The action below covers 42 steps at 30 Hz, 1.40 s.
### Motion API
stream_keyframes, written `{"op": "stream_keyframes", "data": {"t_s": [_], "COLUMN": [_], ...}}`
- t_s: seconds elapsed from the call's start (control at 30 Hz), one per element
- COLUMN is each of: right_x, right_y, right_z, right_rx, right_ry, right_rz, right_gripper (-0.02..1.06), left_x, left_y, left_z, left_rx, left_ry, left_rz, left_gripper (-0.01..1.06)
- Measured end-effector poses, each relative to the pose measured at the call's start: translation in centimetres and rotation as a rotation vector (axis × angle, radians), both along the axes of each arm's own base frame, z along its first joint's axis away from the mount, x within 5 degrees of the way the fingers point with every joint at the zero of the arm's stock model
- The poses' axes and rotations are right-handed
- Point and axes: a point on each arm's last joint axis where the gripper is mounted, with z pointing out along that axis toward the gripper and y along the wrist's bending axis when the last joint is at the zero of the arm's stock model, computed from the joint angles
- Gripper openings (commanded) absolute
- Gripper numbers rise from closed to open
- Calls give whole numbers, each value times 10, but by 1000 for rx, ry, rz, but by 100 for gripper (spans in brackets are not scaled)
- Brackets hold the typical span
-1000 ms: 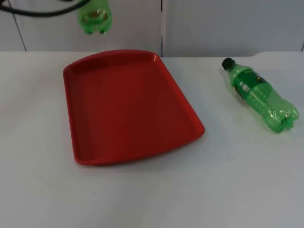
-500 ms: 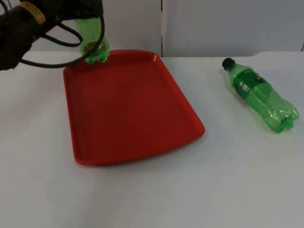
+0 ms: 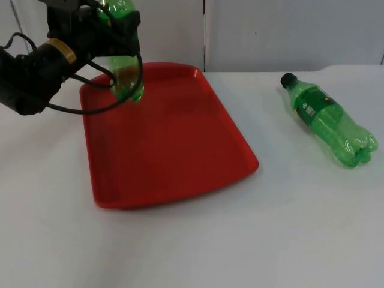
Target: Place the bottle upright on the tray.
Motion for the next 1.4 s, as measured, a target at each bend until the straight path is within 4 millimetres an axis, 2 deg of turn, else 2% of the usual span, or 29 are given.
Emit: {"op": "stream_keyframes", "data": {"t_s": [0.23, 0.67, 0.77, 0.83, 0.87, 0.93, 0.97, 1.0, 1.1, 1.23, 1.4], "right_x": [0, 0, 0, 0, 0, 0, 0, 0, 0, 0, 0], "right_y": [0, 0, 0, 0, 0, 0, 0, 0, 0, 0, 0], "right_z": [0, 0, 0, 0, 0, 0, 0, 0, 0, 0, 0], "right_rx": [0, 0, 0, 0, 0, 0, 0, 0, 0, 0, -1], "right_ry": [0, 0, 0, 0, 0, 0, 0, 0, 0, 0, 0], "right_rz": [0, 0, 0, 0, 0, 0, 0, 0, 0, 0, 1], "right_gripper": [105, 105, 105, 105, 105, 105, 105, 105, 105, 105, 105], "left_x": [1, 1, 1, 0, 0, -1, -1, -1, -1, -2, -2], "left_y": [0, 0, -1, -2, -3, -3, -4, -4, -4, -5, -6], "left_z": [-19, -21, -21, -22, -22, -22, -22, -22, -22, -23, -24], "left_rx": [22, 18, 21, 29, 32, 33, 36, 37, 34, 39, 44], "left_ry": [15, 5, 4, 6, 4, 3, 4, 3, 3, 12, 14], "left_rz": [3, 0, -5, -21, -29, -35, -41, -47, -51, -55, -69], "left_gripper": [0, 0, 3, 20, 25, 52, 52, 63, 86, 92, 92]}}
